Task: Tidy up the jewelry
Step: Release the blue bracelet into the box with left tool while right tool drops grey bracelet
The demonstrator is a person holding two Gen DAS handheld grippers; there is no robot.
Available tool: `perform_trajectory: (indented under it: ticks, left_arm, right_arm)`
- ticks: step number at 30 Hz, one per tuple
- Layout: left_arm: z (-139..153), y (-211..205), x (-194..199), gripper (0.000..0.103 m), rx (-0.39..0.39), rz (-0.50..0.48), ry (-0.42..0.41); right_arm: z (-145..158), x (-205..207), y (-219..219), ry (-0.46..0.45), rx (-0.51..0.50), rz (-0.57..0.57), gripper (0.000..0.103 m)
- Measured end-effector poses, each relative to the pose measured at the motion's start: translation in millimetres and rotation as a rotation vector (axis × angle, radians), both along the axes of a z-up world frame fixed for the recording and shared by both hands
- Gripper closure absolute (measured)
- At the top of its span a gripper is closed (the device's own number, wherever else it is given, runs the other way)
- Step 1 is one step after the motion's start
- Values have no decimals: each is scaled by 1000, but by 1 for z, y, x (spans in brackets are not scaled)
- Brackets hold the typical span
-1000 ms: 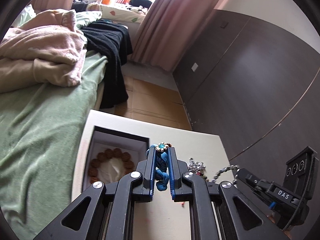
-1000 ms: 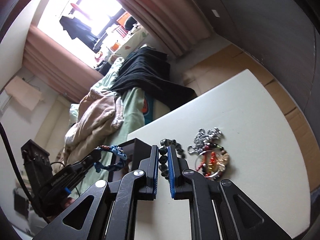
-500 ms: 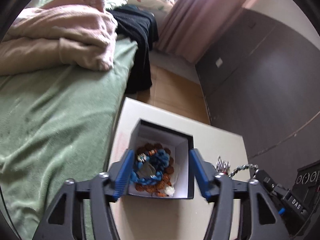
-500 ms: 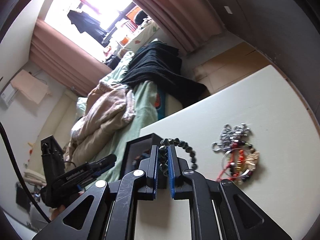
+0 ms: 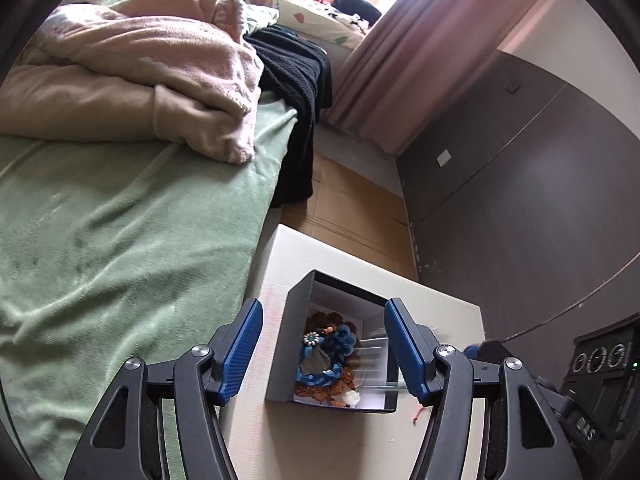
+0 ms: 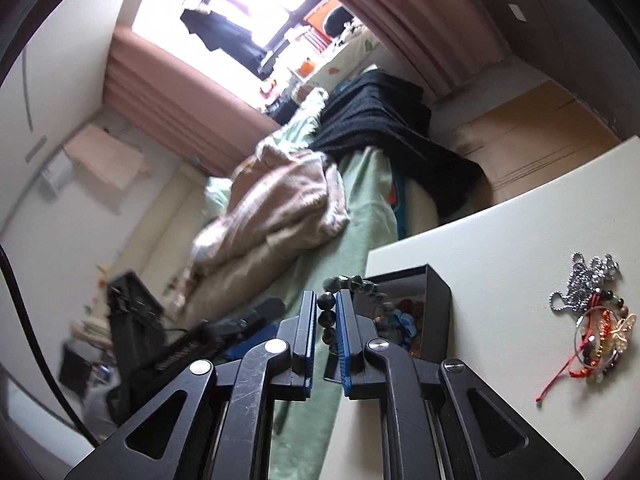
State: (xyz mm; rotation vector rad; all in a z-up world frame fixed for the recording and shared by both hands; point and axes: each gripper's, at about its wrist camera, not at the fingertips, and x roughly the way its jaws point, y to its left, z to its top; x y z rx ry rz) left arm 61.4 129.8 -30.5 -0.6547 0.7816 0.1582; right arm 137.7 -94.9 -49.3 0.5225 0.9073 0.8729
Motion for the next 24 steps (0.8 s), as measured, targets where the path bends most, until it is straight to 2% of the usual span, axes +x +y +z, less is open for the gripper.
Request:
perform_trajectory:
  ticks: [2,14,16,18,24]
  left_arm:
    - [-1,1,0,39,-2,-2,2]
    - [0,-25,7,39,23,-59,1]
    - [0,-30,9,39,27,-68,0]
    - [0,-39,11,39,30,-81,-3]
    - [-2,-67,20,39,48,-131,-5]
  right_arm:
    - [-7,1,6,30,-35,-5,46]
    - [-8,3,-59,46,-127,-151,46]
    - [-7,2,-72,47,-139,-171,43]
    - [-6,2,-86,58,-139,-200,32]
    - [-12,4,-116,100,-175,-258,30]
